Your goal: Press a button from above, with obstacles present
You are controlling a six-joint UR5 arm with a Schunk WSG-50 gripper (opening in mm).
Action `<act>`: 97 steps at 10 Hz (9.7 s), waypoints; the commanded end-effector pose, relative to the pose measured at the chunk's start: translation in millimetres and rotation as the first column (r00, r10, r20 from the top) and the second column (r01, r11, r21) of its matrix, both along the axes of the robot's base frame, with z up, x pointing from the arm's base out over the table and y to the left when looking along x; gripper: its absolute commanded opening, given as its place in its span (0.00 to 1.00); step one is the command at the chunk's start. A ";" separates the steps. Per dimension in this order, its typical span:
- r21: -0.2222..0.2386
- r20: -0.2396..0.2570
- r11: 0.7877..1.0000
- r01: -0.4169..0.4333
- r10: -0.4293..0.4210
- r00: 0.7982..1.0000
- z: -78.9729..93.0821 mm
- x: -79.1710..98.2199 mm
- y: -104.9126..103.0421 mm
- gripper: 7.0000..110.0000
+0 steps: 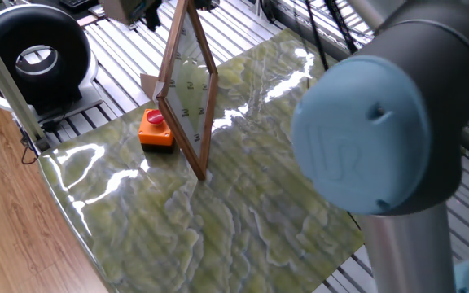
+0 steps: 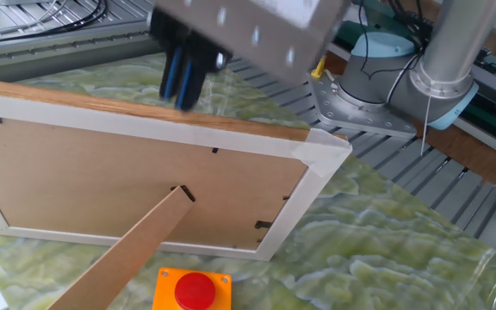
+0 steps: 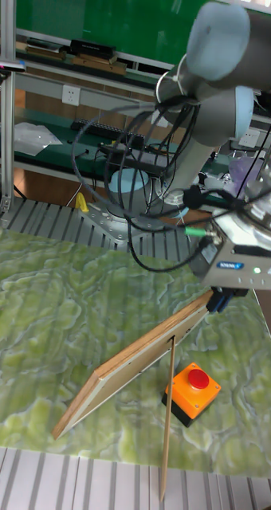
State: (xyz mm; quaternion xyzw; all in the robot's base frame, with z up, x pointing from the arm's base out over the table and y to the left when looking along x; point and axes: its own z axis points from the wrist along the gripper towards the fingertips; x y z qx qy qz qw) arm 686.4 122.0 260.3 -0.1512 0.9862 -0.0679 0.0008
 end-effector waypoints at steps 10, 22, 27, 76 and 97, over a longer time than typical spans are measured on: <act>0.085 -0.057 0.996 -0.038 0.043 0.997 -41.9 3.8 33.5 0.00; -0.002 -0.076 0.998 -0.070 0.070 0.995 -32.1 5.4 25.3 0.00; -0.005 -0.161 0.994 -0.111 0.109 0.981 -29.9 -14.1 21.7 0.00; -0.057 -0.154 0.991 -0.122 0.112 0.982 -170.5 -12.5 44.5 0.00; -0.064 -0.158 0.993 -0.102 0.090 0.983 -165.6 -11.2 48.5 0.00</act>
